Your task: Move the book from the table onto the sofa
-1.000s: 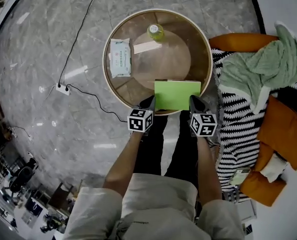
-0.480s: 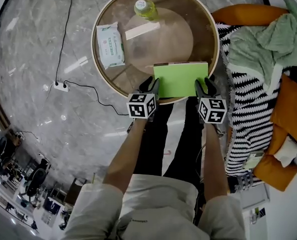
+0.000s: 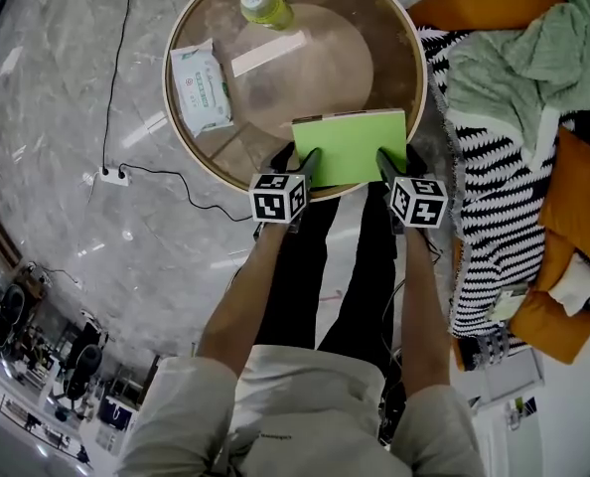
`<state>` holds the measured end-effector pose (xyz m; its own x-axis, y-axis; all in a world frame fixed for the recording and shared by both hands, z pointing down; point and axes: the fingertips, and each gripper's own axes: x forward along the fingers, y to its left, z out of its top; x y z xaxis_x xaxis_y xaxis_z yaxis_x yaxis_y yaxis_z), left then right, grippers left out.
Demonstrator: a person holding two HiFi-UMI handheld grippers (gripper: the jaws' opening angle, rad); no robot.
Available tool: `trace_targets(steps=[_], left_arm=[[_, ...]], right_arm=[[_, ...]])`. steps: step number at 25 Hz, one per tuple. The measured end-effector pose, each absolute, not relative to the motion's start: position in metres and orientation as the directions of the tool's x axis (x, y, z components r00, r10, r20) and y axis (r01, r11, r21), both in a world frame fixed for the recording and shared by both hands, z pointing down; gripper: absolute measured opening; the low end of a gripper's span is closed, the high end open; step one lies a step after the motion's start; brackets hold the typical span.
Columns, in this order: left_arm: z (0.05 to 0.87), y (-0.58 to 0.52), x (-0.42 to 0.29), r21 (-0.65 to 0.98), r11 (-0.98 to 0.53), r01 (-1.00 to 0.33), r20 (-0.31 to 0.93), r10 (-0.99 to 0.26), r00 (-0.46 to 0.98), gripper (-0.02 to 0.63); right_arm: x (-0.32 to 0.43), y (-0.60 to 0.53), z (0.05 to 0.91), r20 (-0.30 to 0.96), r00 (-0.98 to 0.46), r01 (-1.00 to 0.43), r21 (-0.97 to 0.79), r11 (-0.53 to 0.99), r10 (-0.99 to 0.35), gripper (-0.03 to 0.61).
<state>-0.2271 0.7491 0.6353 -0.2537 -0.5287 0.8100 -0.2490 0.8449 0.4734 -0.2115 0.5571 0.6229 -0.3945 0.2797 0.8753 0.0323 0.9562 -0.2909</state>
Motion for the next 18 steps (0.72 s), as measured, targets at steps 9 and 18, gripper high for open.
trace_targets(steps=[9,18], left_arm=[[0.633,0.740,-0.234,0.519,0.819,-0.247,0.793,-0.568,-0.218,0.206],[0.590,0.724,-0.251,0.512,0.800,-0.313,0.772,-0.588,-0.242,0.206]], right_arm=[[-0.213,0.556,0.619,0.879,-0.393,0.008,-0.291,0.957,0.271,0.255],[-0.214,0.543,0.570,0.867,-0.462,-0.049,-0.234,0.971,0.186,0.255]])
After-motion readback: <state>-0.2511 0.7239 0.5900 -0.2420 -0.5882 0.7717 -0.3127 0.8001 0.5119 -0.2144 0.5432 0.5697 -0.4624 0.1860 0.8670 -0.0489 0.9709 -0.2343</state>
